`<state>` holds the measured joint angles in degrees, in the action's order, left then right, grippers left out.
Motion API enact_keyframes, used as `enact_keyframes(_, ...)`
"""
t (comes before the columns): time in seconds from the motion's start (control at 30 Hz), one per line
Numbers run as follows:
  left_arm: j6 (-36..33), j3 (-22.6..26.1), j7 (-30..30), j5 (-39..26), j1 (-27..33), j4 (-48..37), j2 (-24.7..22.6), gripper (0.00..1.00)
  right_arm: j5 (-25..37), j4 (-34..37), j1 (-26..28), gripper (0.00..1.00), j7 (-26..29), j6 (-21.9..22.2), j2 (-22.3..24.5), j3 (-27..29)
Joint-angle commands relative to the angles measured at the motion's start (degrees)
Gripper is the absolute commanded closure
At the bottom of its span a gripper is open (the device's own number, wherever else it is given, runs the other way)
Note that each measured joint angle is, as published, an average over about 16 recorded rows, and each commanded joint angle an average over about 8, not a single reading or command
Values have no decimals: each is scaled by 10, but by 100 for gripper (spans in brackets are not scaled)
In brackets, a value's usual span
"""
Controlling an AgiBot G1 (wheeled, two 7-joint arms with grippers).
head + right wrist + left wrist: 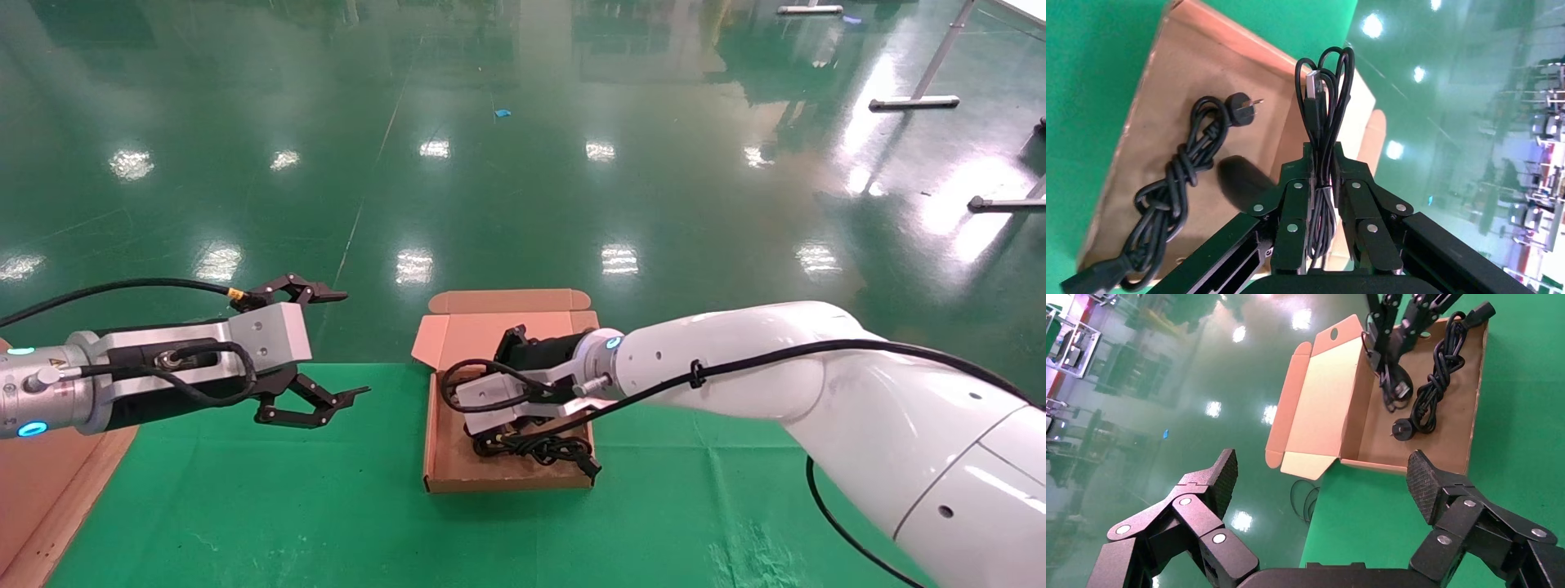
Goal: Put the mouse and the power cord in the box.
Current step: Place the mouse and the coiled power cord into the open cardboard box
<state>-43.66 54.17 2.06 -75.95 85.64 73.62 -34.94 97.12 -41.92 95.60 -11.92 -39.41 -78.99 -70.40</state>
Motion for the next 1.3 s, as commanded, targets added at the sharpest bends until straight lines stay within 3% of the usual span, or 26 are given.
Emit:
enact_keyframes(0.03, 0, 0, 0, 0, 0, 0, 0, 0, -2, -1, -2, 0, 0, 2, 0, -2)
enact_keyframes(0.63, -20, -18, 4, 16, -11, -4, -3, 0, -8, -11, -2, 0, 3, -19, 17, 19)
enact_keyframes(1.3, -159, -144, 33, 128, -90, -3, -2, 0, -185, -105, -112, 0, 76, -163, 150, 190)
